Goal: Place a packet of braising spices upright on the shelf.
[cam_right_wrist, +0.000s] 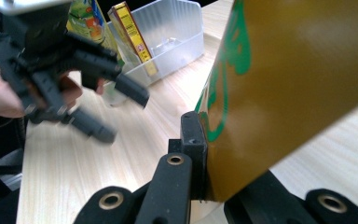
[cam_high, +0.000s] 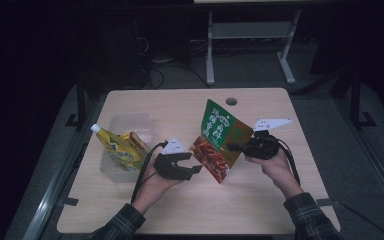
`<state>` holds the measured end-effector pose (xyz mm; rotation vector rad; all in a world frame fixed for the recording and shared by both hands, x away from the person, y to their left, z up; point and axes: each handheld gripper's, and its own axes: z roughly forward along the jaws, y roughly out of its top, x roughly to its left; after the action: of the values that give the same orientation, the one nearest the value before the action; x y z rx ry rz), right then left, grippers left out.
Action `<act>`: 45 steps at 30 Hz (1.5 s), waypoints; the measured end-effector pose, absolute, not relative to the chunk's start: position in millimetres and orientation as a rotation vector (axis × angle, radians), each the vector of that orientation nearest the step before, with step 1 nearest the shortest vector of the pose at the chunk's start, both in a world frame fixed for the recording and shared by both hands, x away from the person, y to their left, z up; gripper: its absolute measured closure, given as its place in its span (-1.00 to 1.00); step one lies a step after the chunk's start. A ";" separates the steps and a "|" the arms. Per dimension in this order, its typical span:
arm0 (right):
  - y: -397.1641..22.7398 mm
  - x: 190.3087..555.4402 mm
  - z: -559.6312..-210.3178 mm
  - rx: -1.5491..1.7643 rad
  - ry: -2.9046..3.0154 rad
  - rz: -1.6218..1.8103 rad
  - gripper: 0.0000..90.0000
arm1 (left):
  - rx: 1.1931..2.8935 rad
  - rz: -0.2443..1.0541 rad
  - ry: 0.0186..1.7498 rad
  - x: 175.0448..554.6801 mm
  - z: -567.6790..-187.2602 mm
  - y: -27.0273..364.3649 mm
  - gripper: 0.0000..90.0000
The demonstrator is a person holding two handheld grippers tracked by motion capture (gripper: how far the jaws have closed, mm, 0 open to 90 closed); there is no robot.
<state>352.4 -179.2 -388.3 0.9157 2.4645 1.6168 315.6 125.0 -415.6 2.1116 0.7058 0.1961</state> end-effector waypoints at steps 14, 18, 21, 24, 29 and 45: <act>-139.7 377.4 -355.2 0.824 2.499 1.514 0.99 | 2.243 0.103 0.591 284.1 -435.8 143.5 -0.57; -126.3 385.5 -344.1 0.793 2.500 1.530 0.99 | 2.256 0.102 0.583 279.1 -439.3 148.1 -0.63; -114.8 392.1 -333.9 0.764 2.504 1.531 0.99 | 2.261 0.102 0.581 277.2 -441.8 149.4 -0.65; -103.0 399.7 -323.6 0.736 2.504 1.538 0.99 | 2.275 0.101 0.566 277.5 -443.1 148.2 -0.67; -80.4 413.9 -307.6 0.695 2.495 1.570 0.99 | 2.282 0.088 0.560 276.6 -446.0 144.7 -0.67; 16.9 454.8 -287.0 0.553 2.537 1.555 0.99 | 2.285 0.053 0.546 279.0 -450.0 142.0 -0.67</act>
<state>454.8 16.9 -287.0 0.5525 2.5366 1.5555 279.0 142.0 -450.0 2.2853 0.5461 0.0530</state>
